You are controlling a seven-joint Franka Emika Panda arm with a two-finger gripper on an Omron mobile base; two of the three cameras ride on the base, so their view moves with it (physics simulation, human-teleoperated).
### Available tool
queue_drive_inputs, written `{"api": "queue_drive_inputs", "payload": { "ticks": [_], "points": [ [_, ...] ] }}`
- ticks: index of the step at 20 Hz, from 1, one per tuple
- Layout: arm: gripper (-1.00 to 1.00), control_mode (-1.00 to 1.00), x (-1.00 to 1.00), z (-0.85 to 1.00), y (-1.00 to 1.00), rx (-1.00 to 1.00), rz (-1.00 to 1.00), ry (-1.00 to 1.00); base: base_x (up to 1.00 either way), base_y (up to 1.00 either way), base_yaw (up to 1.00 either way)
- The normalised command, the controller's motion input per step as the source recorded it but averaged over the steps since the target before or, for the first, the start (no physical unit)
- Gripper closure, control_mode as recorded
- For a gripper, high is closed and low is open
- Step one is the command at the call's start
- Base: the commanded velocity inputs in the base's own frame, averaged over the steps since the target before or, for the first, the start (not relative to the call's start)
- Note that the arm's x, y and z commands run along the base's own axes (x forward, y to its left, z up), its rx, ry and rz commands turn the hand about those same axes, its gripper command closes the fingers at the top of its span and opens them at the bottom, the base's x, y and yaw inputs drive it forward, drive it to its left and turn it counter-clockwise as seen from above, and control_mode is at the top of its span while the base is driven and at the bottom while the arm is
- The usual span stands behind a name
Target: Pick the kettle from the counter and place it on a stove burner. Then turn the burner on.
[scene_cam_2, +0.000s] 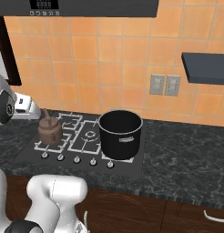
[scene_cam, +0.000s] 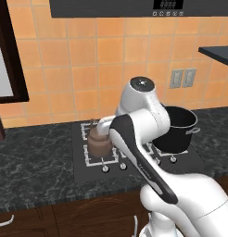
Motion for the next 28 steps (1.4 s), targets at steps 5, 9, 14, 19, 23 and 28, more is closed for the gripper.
{"api": "queue_drive_inputs", "payload": {
  "ticks": [5, 9, 14, 19, 23, 28],
  "points": [
    [-1.0, -1.0, -0.05, -0.31, 0.0, 0.0, -0.12, 0.0, 0.0, 0.0, 0.0],
    [-1.0, -1.0, 0.0, -0.61, 0.0, 0.0, -0.19, 0.05, 0.0, 0.0, 0.0],
    [-1.0, -1.0, 0.04, -0.27, 0.0, 0.0, -0.13, 0.0, 0.0, 0.0, 0.0],
    [-1.0, -1.0, 0.01, -0.46, 0.0, 0.0, -0.01, 0.11, 0.0, 0.0, 0.0],
    [-1.0, -1.0, 0.04, -0.4, 0.0, 0.0, 0.0, 0.19, 0.0, 0.0, 0.0],
    [-1.0, -1.0, 0.01, -0.33, -0.02, 0.0, 0.0, 0.09, 0.0, 0.0, 0.0]
  ]
}}
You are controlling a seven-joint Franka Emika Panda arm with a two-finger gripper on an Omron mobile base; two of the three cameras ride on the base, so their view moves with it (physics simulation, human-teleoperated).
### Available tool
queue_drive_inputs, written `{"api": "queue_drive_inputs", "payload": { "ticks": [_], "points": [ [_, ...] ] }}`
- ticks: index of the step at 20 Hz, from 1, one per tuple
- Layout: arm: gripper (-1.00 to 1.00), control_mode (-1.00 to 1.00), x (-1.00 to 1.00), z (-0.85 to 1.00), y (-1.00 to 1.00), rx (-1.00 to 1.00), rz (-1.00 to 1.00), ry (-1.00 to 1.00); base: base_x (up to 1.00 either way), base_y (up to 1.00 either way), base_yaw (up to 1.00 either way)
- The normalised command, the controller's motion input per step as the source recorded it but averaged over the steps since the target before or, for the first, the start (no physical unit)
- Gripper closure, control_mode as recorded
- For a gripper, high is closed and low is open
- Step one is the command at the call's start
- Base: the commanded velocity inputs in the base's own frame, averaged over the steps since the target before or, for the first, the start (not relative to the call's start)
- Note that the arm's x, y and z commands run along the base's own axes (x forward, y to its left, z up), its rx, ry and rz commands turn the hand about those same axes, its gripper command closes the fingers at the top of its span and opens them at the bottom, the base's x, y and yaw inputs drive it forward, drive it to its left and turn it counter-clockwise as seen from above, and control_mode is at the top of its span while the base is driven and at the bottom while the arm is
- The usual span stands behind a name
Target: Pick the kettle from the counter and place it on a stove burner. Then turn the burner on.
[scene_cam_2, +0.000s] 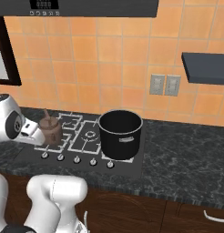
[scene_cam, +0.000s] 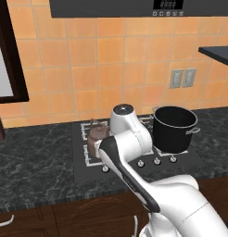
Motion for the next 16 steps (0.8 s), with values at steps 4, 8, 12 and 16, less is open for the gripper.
{"api": "queue_drive_inputs", "payload": {
  "ticks": [4, 8, 12, 16],
  "points": [
    [-1.0, -1.0, 0.04, -0.17, -0.08, 0.0, 0.0, 0.04, 0.0, 0.0, 0.0],
    [-1.0, -1.0, 0.0, -0.17, -0.24, 0.0, 0.0, 0.02, 0.0, 0.0, 0.0],
    [-1.0, -1.0, 0.0, -0.15, -0.21, 0.0, 0.0, 0.0, 0.0, 0.0, 0.0],
    [-1.0, -1.0, 0.0, -0.27, -0.13, -0.03, 0.0, 0.0, 0.0, 0.0, 0.0]
  ]
}}
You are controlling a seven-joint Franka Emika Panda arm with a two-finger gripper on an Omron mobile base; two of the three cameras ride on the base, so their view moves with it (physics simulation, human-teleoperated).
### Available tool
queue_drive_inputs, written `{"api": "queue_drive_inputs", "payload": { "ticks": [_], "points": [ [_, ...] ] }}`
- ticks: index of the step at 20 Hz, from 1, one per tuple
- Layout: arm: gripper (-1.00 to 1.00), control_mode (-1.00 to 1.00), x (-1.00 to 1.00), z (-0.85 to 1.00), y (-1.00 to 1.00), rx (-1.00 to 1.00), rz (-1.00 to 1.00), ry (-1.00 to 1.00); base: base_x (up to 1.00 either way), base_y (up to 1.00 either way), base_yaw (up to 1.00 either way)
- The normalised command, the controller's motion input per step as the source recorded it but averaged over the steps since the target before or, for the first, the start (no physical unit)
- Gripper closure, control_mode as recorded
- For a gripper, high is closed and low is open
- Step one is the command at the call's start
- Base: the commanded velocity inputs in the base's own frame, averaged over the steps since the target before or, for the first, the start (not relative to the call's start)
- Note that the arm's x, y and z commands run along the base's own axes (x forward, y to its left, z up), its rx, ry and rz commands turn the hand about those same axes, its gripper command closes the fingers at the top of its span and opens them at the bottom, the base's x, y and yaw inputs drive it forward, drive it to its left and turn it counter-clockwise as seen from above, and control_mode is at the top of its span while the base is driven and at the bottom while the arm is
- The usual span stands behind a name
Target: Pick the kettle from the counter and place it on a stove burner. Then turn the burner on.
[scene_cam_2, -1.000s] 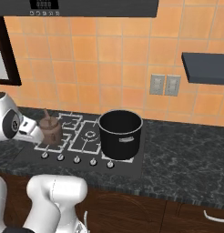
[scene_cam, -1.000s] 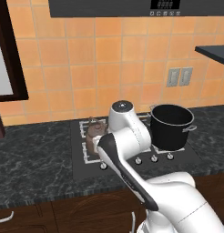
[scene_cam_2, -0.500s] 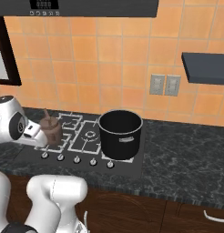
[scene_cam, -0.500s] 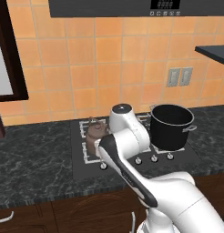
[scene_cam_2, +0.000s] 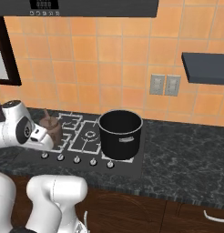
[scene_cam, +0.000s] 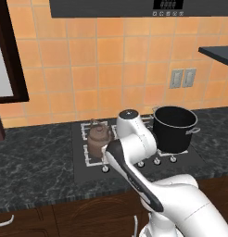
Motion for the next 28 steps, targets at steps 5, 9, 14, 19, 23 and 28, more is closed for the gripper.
{"api": "queue_drive_inputs", "payload": {
  "ticks": [5, 9, 14, 19, 23, 28],
  "points": [
    [-1.0, -1.0, 0.04, -0.29, -0.06, -0.06, 0.0, 0.0, 0.0, 0.0, 0.0],
    [-1.0, -1.0, 0.13, -0.25, -0.01, -0.05, 0.0, 0.01, 0.0, 0.0, 0.0],
    [-1.0, -1.0, 0.25, -0.19, -0.02, -0.02, 0.0, 0.01, 0.0, 0.0, 0.0],
    [-1.0, -1.0, 0.29, -0.17, -0.05, -0.02, 0.0, 0.0, 0.0, 0.0, 0.0],
    [-1.0, -1.0, 0.2, -0.16, -0.04, -0.02, 0.0, 0.0, 0.0, 0.0, 0.0],
    [-1.0, -1.0, 0.2, -0.25, 0.0, -0.03, 0.0, 0.0, 0.0, 0.0, 0.0]
  ]
}}
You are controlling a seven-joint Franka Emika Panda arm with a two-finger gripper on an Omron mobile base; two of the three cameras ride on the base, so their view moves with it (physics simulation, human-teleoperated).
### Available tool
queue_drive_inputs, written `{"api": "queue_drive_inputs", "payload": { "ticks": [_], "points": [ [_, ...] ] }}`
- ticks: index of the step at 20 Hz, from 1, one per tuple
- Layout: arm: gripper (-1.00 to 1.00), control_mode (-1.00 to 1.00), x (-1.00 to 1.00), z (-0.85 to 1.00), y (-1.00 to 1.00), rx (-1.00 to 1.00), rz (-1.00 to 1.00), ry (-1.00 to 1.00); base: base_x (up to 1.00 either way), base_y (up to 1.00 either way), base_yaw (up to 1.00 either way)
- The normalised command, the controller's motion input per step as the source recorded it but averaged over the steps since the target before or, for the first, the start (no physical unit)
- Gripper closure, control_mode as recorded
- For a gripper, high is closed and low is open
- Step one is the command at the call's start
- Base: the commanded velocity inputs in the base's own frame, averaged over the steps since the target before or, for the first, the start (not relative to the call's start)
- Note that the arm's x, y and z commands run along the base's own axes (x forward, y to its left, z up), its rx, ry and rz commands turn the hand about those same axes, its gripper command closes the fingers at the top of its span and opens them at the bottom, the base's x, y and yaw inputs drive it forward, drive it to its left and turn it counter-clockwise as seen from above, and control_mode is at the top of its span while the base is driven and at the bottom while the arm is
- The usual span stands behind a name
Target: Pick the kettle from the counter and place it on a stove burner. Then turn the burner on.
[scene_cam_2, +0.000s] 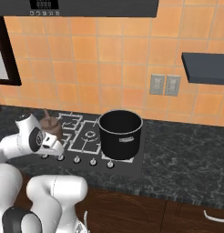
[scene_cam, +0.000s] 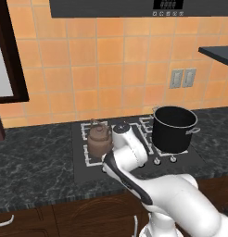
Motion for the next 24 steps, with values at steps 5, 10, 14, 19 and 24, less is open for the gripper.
{"api": "queue_drive_inputs", "payload": {
  "ticks": [5, 10, 14, 19, 24],
  "points": [
    [-1.0, -1.0, 0.27, -0.19, 0.0, -0.01, 0.0, 0.0, 0.0, 0.0, 0.0],
    [-1.0, -1.0, 0.28, -0.13, 0.0, 0.0, 0.0, 0.0, 0.0, 0.0, 0.0],
    [-1.0, -1.0, 0.28, -0.18, 0.0, 0.0, 0.0, 0.0, 0.0, 0.0, 0.0],
    [-1.0, -1.0, 0.25, -0.18, 0.05, 0.0, 0.0, 0.0, 0.0, 0.0, 0.0],
    [-1.0, -1.0, 0.18, -0.08, 0.21, 0.0, 0.0, 0.0, 0.0, 0.0, 0.0]
  ]
}}
